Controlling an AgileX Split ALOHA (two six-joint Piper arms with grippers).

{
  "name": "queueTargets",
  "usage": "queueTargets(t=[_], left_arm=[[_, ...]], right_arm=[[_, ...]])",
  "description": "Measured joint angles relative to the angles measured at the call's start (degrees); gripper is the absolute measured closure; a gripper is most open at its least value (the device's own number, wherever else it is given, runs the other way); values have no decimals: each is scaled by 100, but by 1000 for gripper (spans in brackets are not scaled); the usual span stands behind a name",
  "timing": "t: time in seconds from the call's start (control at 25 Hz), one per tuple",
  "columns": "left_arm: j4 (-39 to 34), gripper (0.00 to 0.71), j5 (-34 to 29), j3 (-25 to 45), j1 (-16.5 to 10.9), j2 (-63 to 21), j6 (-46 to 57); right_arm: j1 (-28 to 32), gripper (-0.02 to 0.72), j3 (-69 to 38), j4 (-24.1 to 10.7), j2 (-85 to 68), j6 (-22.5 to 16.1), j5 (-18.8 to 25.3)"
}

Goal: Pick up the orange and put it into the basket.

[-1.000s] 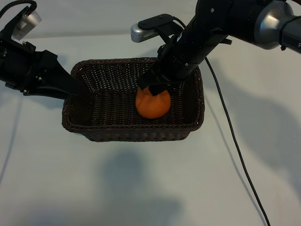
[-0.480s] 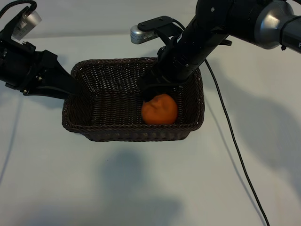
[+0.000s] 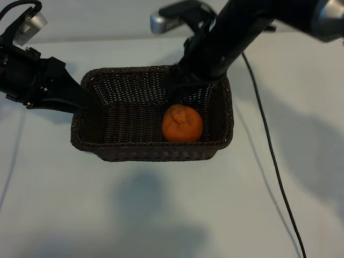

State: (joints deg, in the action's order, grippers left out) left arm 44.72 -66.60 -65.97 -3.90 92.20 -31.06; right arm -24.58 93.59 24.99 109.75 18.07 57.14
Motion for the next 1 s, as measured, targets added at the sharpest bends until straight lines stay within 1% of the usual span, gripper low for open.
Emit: queueTargets(t=[0.12,0.32,0.64,0.76,1.0], left_arm=[[0,254,0,0,0,0,0],[0,254,0,0,0,0,0],[0,254,-5,0,0,0,-20],[0,254,-5,0,0,0,-14],[0,254,-5,0,0,0,-14]], right_arm=[[0,193,69,-54,-321,0,57],[0,193,69,-316,-605,-32,304],[29,194,69,-364,-649,-52,506],[218,194,69,-358,-717,-47,663],[864,194,69,-299,-918,127,1063]])
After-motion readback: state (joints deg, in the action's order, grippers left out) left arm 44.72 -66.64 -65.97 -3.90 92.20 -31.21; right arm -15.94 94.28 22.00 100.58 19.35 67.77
